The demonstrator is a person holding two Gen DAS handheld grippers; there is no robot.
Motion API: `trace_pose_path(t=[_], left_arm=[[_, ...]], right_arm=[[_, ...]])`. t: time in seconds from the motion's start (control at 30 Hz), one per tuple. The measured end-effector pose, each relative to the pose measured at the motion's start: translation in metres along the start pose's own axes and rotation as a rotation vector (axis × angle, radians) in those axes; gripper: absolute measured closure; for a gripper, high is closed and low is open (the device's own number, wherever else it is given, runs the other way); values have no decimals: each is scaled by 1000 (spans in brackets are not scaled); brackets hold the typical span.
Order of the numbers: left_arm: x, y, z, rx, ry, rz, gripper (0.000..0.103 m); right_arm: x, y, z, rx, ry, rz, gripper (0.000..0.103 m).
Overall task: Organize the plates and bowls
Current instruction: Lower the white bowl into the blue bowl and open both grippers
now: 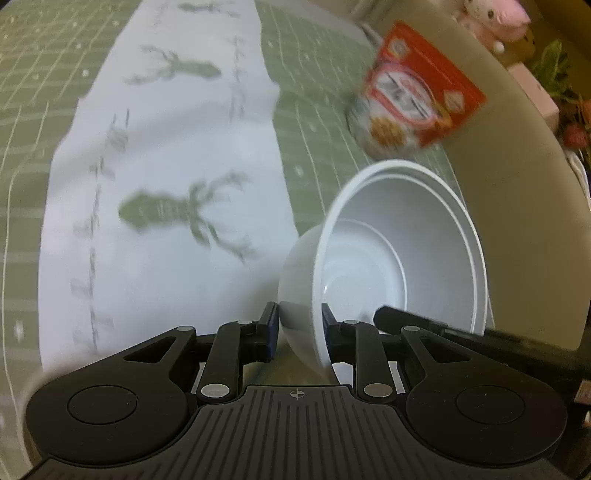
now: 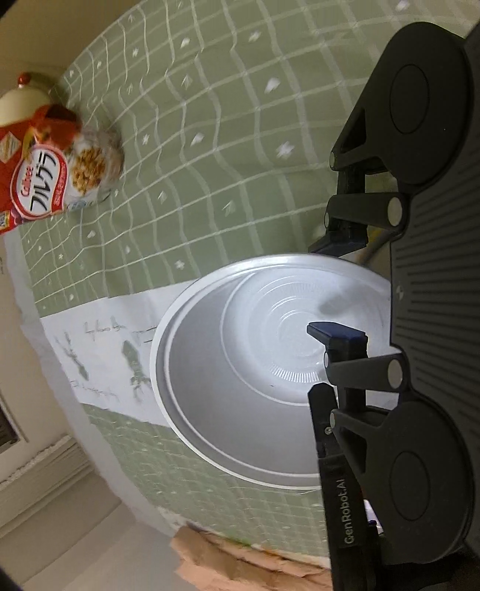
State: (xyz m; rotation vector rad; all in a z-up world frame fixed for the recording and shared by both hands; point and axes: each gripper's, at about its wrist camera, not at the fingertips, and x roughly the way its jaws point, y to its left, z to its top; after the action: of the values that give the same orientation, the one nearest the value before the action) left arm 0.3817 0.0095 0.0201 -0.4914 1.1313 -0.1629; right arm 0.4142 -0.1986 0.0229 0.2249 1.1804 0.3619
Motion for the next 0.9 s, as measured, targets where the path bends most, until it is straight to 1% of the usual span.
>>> trace_pose_path(t=[0.07,0.17,0.23,0.3,0.37,0.4,0.43,0.5,0.57,0.67,0.83,0.9], left_arm=[[-7,-12,-18,4,29,0,77],[-12,-19,-42,2,65,11,77],[-11,-18,-54,-3,73,29,77],[-5,-15,-63,11,84,65,77],[6,-11,-68,26,99,117,78],[8,-9,-70,24,109,140,82],[9,-6,-72,10,114,138,81],[7,0,-73,-16,118,127,79],[3,4,-73,-33,114,118,82],[-6,11,-71,-74,94,94,82],[-26,20,-65,-126,46,41,82],[-39,29,-64,-157,7,45,82]], right_arm=[[-14,-1,-11,-8,29,-26,64],[-27,-4,-31,5,85,-41,64],[-24,-9,-43,27,123,-37,64],[-12,-13,-53,38,157,-34,64],[2,-12,-61,36,162,-73,62],[6,-10,-65,27,159,-97,62],[9,-7,-67,11,148,-119,62],[9,-4,-70,0,140,-122,62],[8,-5,-71,-7,138,-121,62],[4,-5,-67,-26,115,-151,62],[-15,6,-51,-85,15,-210,62],[-22,16,-41,-110,-28,-194,62]])
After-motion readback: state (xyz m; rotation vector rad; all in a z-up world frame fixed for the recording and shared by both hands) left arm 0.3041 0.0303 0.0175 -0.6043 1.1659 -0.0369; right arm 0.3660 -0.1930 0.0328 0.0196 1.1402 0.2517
